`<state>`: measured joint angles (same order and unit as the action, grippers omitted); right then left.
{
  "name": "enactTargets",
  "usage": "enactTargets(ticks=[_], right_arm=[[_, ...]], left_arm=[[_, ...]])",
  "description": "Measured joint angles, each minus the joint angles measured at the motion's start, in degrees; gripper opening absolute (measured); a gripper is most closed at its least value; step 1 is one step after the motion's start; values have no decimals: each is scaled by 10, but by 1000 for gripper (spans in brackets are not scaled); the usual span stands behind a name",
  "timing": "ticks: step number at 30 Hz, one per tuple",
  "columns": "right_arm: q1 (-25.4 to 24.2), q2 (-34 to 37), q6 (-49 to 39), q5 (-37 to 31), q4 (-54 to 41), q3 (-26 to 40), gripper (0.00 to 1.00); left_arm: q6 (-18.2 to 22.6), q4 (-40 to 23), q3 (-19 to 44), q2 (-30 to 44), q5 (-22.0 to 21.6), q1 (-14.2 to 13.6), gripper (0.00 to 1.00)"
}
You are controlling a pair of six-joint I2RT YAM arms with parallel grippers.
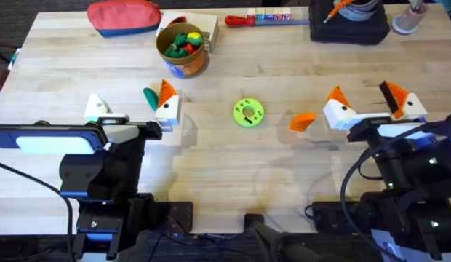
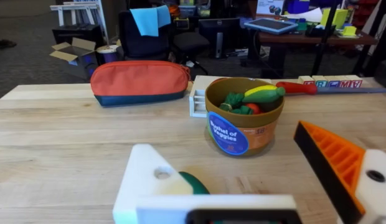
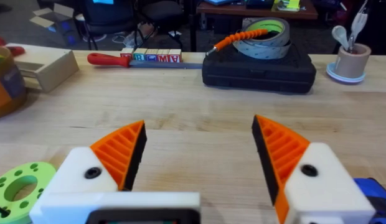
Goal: Pick up the gripper from the table and insert it into the empty holder that is missing its gripper. Then pick up a screw, insert it into the mounting hole, and use the screwdriver to tighten it. Finally, clean up the table by picking up the vegetable and placing it into the bucket.
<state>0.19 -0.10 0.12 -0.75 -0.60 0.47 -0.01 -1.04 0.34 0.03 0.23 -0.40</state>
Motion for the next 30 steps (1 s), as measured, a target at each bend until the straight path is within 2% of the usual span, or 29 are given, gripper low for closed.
enactTargets(ticks=[13, 17, 20, 23, 28, 30], right_arm=[[0, 0, 0, -3, -7, 1, 991], [0, 1, 18, -5, -22, 10, 991], [0, 19, 36, -4, -71, 38, 991], [0, 65, 46, -4, -131, 94, 991], [0, 176, 53, 2, -232, 236, 990], [0, 221, 55, 7, -256, 285, 991]], left_arm=[[0, -2, 0, 0, 0, 0, 987], [0, -63, 29, 4, -1, 0, 985], [1, -129, 102, 39, -11, 0, 986], [3, -211, 205, 112, -34, 0, 985], [3, -351, 367, 285, -75, 0, 985], [4, -371, 410, 354, -81, 0, 986]])
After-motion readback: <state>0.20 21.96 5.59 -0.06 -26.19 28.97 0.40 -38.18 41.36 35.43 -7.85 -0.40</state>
